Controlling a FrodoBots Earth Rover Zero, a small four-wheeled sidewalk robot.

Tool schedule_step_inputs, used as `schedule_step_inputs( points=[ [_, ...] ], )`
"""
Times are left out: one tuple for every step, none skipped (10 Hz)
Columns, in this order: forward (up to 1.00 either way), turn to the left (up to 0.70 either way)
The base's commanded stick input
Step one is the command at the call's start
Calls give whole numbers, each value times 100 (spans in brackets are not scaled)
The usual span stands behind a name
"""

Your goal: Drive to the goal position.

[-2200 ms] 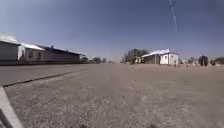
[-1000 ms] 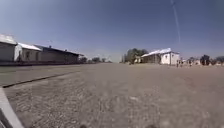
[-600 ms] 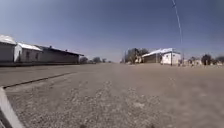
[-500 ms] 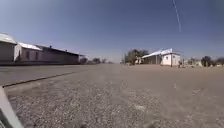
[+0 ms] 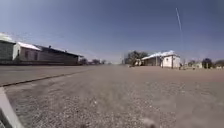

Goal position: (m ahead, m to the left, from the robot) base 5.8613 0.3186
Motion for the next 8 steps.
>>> schedule_step_inputs(
  points=[
    [70,0],
    [70,0],
    [70,0],
    [70,0],
    [70,0],
    [70,0],
    [70,0],
    [70,0]
  ],
)
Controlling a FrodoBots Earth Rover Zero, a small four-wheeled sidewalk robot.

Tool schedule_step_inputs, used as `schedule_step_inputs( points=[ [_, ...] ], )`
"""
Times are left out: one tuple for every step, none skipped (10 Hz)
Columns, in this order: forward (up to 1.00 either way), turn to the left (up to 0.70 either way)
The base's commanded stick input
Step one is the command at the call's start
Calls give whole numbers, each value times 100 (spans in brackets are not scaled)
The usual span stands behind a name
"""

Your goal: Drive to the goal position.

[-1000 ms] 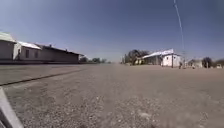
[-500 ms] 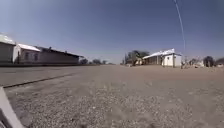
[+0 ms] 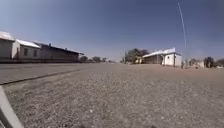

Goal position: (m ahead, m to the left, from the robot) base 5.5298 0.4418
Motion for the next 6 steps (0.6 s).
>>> schedule_step_inputs(
  points=[
    [70,0],
    [70,0],
    [70,0],
    [70,0],
    [70,0],
    [70,0]
  ],
)
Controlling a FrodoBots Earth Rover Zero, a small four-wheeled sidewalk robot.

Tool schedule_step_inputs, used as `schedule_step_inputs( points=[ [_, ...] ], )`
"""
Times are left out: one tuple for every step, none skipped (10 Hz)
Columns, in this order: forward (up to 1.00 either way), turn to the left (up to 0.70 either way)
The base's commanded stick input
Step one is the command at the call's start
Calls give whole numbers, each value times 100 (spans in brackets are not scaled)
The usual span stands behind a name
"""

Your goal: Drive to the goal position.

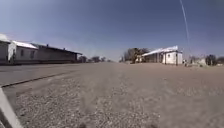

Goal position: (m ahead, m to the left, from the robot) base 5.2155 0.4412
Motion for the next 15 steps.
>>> schedule_step_inputs(
  points=[
    [70,0],
    [70,0],
    [70,0],
    [70,0],
    [70,0],
    [70,0],
    [70,0],
    [70,0],
    [70,0],
    [70,0],
    [70,0],
    [70,0],
    [70,0],
    [70,0],
    [70,0]
  ],
)
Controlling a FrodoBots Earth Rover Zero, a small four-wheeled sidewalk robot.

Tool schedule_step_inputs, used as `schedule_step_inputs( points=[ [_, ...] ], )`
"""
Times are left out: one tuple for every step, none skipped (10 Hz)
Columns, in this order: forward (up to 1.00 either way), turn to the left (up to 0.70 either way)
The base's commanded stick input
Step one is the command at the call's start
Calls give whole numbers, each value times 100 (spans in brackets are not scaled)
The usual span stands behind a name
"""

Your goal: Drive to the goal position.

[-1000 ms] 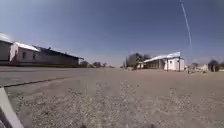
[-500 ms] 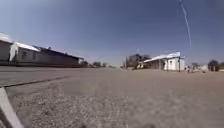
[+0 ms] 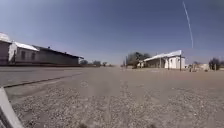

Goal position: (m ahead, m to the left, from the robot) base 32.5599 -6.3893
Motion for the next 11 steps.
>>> schedule_step_inputs(
  points=[
    [70,0],
    [70,0],
    [70,0],
    [70,0],
    [70,0],
    [70,0],
    [70,0],
    [70,0],
    [70,0],
    [70,0],
    [70,0]
  ],
)
